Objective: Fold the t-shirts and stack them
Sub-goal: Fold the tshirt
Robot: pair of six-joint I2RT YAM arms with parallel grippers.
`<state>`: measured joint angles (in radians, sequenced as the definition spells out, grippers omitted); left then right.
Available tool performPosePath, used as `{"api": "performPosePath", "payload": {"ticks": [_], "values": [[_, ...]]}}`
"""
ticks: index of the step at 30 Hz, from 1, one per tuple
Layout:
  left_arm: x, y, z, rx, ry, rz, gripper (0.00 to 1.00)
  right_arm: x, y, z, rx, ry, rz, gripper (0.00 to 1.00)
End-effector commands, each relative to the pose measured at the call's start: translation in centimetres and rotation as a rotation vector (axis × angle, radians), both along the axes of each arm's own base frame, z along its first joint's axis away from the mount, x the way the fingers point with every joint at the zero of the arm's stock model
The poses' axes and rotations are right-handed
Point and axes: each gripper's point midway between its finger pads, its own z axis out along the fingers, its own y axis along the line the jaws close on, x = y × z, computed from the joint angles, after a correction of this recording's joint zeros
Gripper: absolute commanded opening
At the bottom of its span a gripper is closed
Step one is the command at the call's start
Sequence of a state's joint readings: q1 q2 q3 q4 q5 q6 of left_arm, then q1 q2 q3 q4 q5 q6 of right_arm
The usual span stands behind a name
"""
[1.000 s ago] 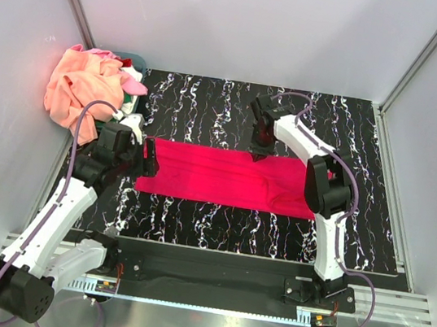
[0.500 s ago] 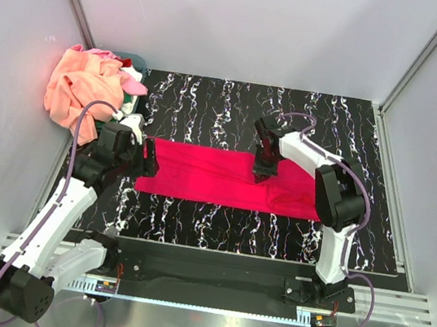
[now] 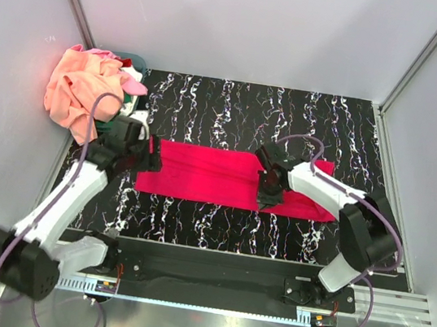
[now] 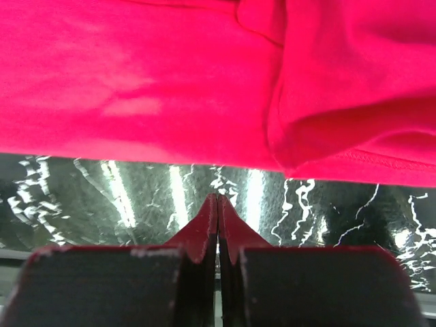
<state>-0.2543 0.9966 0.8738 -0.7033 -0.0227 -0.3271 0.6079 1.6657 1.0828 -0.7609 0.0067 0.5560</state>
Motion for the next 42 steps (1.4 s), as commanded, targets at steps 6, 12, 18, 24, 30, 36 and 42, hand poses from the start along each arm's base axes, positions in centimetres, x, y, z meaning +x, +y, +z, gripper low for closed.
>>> {"api": "performPosePath", "payload": {"ticks": [6,12,18,24,30,36,42], "values": [[10.2,-8.4,-0.5,-0.026,0.033,-0.108,0.67,0.8,3.3,4.5,0.259,-0.166,0.007,0.04],[14.3,-13.1,-5.0,0.016,0.143,-0.225,0.65,-3.0,3.3,1.4,0.418,-0.155,-0.006,0.27],[16.0,-14.2,-9.4,0.051,0.224,-0.263,0.65,-4.6,2.7,0.3,0.494,-0.217,0.011,0.45],[16.3,-14.6,-10.6,0.061,0.255,-0.272,0.63,-4.6,2.9,-0.5,0.494,-0.198,0.014,0.46],[14.1,-13.6,-11.3,0.088,0.276,-0.247,0.63,-4.5,3.1,-1.3,0.479,-0.165,0.017,0.45],[11.5,-12.5,-11.8,0.132,0.285,-0.223,0.62,-4.4,3.2,-1.5,0.475,-0.160,0.017,0.45],[9.3,-11.3,-10.4,0.193,0.252,-0.184,0.60,-4.4,3.2,-1.7,0.471,-0.155,0.017,0.45]]}}
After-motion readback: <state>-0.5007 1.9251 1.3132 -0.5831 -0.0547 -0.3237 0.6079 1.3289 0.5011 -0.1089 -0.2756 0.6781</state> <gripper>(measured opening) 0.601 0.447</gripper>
